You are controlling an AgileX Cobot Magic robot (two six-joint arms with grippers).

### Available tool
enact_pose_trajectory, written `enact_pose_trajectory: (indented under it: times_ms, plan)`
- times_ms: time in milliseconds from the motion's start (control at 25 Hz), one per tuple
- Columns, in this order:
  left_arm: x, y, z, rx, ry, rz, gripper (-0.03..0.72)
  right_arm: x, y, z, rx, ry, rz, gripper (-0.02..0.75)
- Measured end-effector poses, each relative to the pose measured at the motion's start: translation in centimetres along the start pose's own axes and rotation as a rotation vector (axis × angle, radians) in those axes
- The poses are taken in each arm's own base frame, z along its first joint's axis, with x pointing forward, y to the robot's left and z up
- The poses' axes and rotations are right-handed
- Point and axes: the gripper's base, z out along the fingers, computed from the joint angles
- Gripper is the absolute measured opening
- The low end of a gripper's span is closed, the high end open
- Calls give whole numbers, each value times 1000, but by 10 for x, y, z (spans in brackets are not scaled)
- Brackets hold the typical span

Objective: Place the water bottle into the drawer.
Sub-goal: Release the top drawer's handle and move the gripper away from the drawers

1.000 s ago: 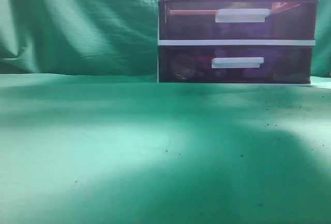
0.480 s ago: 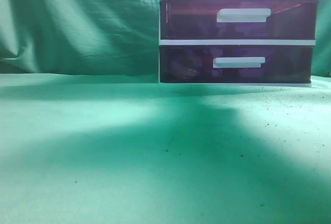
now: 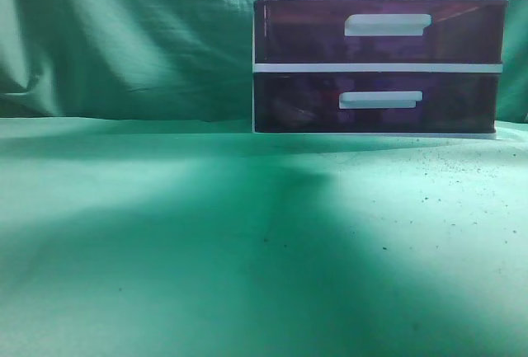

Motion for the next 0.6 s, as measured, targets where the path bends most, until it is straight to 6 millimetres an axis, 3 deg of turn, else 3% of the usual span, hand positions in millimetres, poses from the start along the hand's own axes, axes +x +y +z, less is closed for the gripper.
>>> enact_pose_trajectory:
  times_ms: [120, 240, 280, 440, 600]
  plan:
    - [0, 1, 0, -12, -1, 0, 0, -8, 1, -2, 24, 1, 34, 445]
    - [0, 3, 0, -30, -5, 0, 0, -18, 5, -11, 123, 22, 67, 441]
    - [0, 3, 0, -35, -4, -2, 0, -20, 6, -14, 167, 32, 74, 482]
    - [0, 4, -2, -24, -23, -16, 0, -42, 17, -34, 258, 40, 93, 467]
    - [0, 11, -29, 42, -126, -69, 0, -80, 26, -62, 190, 18, 149, 467]
